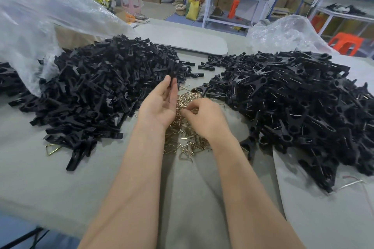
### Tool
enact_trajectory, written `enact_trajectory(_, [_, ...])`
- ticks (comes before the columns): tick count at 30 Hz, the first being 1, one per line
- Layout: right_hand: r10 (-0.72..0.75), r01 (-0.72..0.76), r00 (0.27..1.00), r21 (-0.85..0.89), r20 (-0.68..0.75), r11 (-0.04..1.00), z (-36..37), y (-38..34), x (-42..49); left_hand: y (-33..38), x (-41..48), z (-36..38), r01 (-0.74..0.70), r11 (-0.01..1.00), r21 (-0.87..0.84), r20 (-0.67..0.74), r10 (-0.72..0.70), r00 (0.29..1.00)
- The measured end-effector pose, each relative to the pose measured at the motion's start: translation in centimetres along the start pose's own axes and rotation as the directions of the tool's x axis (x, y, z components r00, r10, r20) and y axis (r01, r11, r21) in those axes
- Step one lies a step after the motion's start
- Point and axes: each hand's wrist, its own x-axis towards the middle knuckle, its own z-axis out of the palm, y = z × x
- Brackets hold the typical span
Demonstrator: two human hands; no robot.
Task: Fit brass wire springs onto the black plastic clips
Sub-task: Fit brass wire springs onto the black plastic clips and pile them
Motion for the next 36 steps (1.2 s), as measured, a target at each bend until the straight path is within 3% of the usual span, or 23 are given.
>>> enact_trajectory(8, [-0.037, 0.066, 0.973, 0.121, -0.227, 0.990, -0.2, 0.4, 0.6, -0.3, -0.1, -0.1, 0.058, 0.993, 0.107, 0.063, -0.065, 0.996])
enact_trajectory(12, [-0.054, 0.112, 0.981, 0.313, -0.189, 0.943, -0.4, 0.2, 0.7, -0.3, 0.1, -0.1, 0.041, 0.991, 0.128, 0.030, -0.046, 0.999])
enact_trajectory(15, [0.031, 0.046, 0.991, 0.539, -0.133, 0.841, -0.2, -0.1, 0.6, -0.3, 0.0, -0.1, 0.024, 0.993, 0.118, 0.001, -0.024, 1.000])
enact_trajectory(18, [0.088, -0.033, 0.995, 0.631, -0.056, 0.775, -0.1, -0.1, 0.8, -0.4, 0.0, 0.1, 0.001, 0.989, 0.145, -0.017, 0.001, 1.000])
enact_trajectory(21, [0.051, -0.042, 0.999, 0.524, -0.002, 0.851, -0.1, 0.2, 1.0, -0.5, -0.1, 0.3, -0.018, 0.991, 0.135, -0.016, 0.020, 1.000])
enact_trajectory(24, [-0.038, 0.040, 0.999, 0.162, -0.016, 0.986, 0.5, -0.1, 0.7, -0.6, 0.1, 0.3, -0.050, 0.983, 0.179, -0.014, 0.053, 0.998])
enact_trajectory(27, [-0.129, 0.127, 0.991, -0.105, -0.017, 0.986, 1.5, -0.5, 0.4, -0.8, 0.4, 0.2, -0.089, 0.956, 0.280, -0.003, 0.094, 0.996])
enact_trajectory(31, [-0.101, 0.096, 0.991, -0.066, -0.083, 0.993, 1.7, -0.5, 0.4, -0.8, 0.6, -0.1, -0.109, 0.949, 0.295, -0.017, 0.119, 0.993])
enact_trajectory(36, [-0.039, 0.081, 0.975, 0.191, -0.218, 0.978, 0.4, 0.3, 0.7, -1.1, 0.6, -0.2, -0.201, 0.917, 0.343, 0.007, 0.211, 0.977])
